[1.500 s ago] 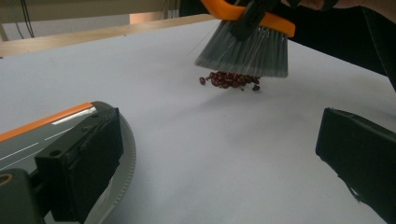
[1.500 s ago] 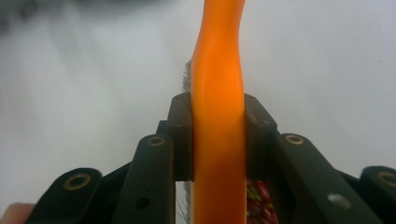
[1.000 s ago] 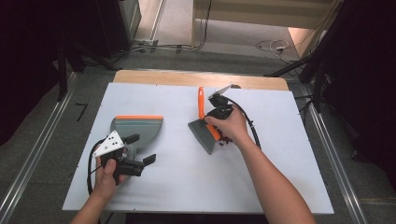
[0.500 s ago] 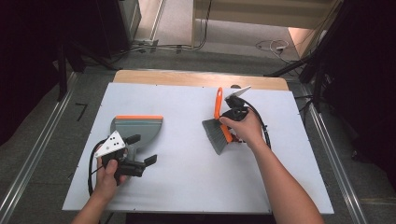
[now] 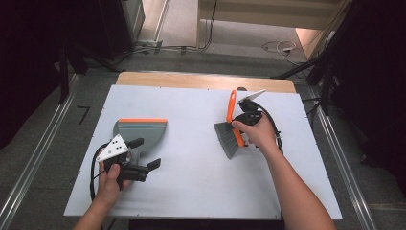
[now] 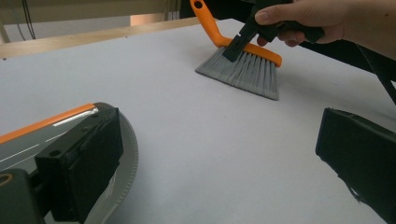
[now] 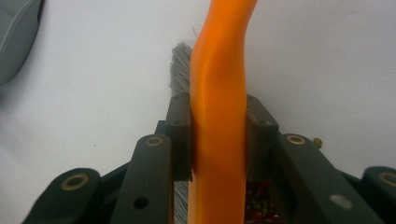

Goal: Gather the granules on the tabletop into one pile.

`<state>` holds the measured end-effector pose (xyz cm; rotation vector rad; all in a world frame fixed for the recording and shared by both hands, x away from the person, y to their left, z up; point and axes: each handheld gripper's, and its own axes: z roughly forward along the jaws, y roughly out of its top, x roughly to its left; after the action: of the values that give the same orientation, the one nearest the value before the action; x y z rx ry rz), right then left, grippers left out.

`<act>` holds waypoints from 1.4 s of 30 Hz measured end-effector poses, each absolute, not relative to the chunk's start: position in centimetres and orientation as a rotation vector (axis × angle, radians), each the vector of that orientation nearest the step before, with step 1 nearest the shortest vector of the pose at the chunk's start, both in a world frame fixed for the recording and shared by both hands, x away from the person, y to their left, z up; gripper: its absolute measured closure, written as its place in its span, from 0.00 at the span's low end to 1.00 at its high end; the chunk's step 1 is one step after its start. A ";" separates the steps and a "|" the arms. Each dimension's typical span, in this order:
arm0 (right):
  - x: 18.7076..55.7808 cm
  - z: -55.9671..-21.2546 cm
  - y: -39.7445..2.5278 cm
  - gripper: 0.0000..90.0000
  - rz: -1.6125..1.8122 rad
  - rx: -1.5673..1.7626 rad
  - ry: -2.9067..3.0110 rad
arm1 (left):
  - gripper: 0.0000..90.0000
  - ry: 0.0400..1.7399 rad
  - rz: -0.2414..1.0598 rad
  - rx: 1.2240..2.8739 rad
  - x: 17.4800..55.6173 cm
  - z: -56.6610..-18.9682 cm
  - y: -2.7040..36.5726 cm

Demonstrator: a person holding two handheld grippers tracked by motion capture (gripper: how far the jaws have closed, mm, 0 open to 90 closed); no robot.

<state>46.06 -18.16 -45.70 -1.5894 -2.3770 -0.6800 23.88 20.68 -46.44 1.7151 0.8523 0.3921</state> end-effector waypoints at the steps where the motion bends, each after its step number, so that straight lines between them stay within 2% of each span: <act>1: 46.1 -45.7 -18.3 0.74 -0.689 -1.595 -2.373 | 0.02 0.852 0.392 1.715 23.9 -46.4 20.7; 18: 45.6 -44.7 -19.8 0.75 -0.778 -1.547 -2.288 | 0.02 0.854 0.392 1.718 23.9 -46.5 20.7; 24: 45.3 -42.0 -21.3 0.75 -0.918 -1.523 -2.293 | 0.02 0.854 0.393 1.719 24.0 -46.5 20.6; 31: 44.9 -38.6 -21.7 0.75 -0.814 -1.664 -2.651 | 0.02 0.856 0.393 1.719 24.0 -46.5 20.6; 34: 44.7 -39.2 -20.7 0.75 -0.621 -1.720 -2.885 | 0.02 0.856 0.393 1.718 24.0 -46.5 20.6; 38: 44.5 -41.8 -19.0 0.75 -0.381 -1.744 -3.083 | 0.02 0.856 0.393 1.719 24.0 -46.5 20.6; 42: 44.0 -43.4 -16.9 0.75 -0.257 -1.731 -3.190 | 0.02 0.856 0.389 1.718 24.0 -46.5 20.6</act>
<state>44.03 -16.87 -43.43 -1.7311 -3.1903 -0.2570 24.01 20.64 -46.50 1.7179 0.8558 0.3894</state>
